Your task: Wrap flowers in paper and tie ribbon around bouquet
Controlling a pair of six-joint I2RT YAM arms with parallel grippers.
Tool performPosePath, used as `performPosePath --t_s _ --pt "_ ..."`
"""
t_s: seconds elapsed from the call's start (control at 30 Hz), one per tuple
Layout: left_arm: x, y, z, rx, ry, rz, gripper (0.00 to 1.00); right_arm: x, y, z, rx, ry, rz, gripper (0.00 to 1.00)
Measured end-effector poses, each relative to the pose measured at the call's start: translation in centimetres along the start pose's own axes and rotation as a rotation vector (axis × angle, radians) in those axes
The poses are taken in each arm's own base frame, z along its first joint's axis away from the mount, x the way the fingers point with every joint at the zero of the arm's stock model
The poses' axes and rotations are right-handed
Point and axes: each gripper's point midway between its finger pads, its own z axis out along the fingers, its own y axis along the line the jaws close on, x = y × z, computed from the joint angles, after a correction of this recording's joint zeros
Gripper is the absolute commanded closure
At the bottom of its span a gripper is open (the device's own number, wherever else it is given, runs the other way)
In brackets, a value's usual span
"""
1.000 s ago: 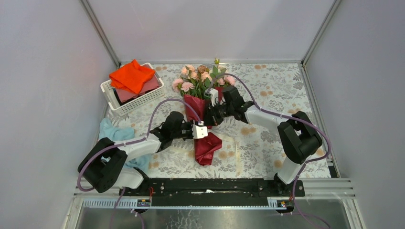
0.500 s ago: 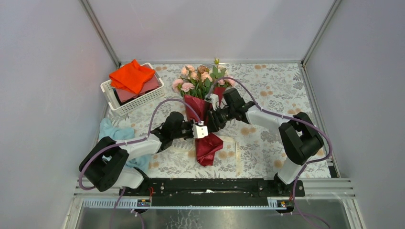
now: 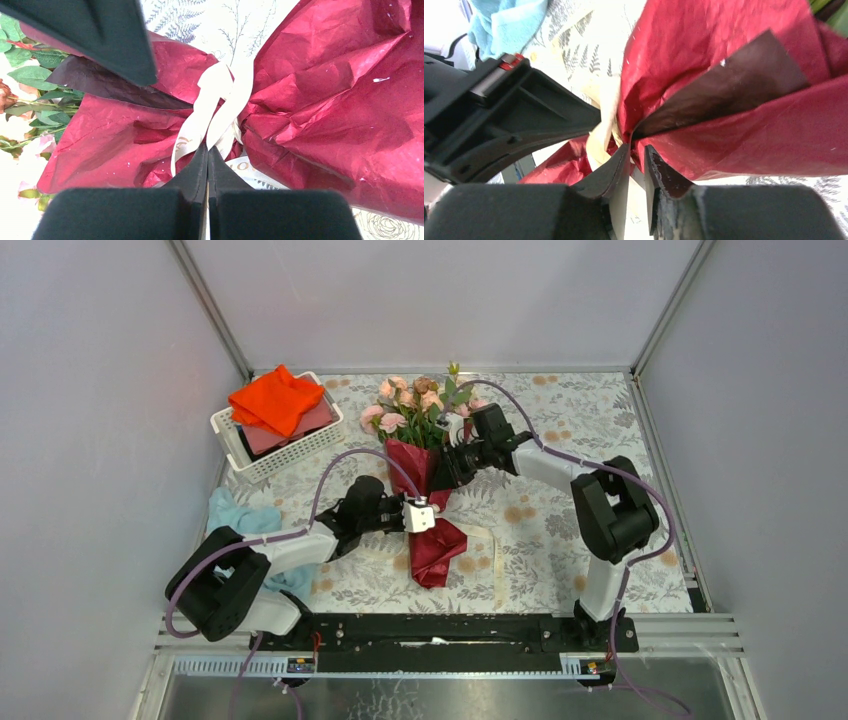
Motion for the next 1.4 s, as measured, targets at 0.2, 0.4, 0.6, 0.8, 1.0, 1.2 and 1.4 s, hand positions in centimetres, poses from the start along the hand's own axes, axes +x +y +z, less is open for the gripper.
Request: performPosePath --t_s 0.2,0.4,0.6,0.8,1.0,1.2,1.4 --pt "0.1 -0.2 0.0 0.001 0.001 -0.001 1.00 2.7 -0.5 0.9 -0.007 0.043 0.031 0.82" --pt "0.2 -0.2 0.0 0.002 0.002 -0.001 1.00 2.9 0.7 2.0 -0.046 0.045 0.003 0.82" --pt "0.2 -0.2 0.0 0.002 0.002 -0.002 1.00 3.4 1.6 3.1 -0.086 0.050 -0.014 0.79" --pt "0.2 -0.2 0.0 0.003 0.002 -0.003 1.00 3.9 3.5 3.6 -0.169 0.058 -0.040 0.71" --pt "0.2 -0.2 0.0 0.003 0.002 -0.006 1.00 4.9 3.3 3.9 -0.158 0.070 -0.039 0.65" --pt "0.3 -0.2 0.0 0.000 0.007 -0.010 1.00 4.6 2.7 4.4 -0.106 0.055 -0.066 0.62" --pt "0.4 -0.1 0.0 -0.004 0.011 -0.010 1.00 4.8 2.6 4.7 -0.084 0.057 -0.076 0.55"
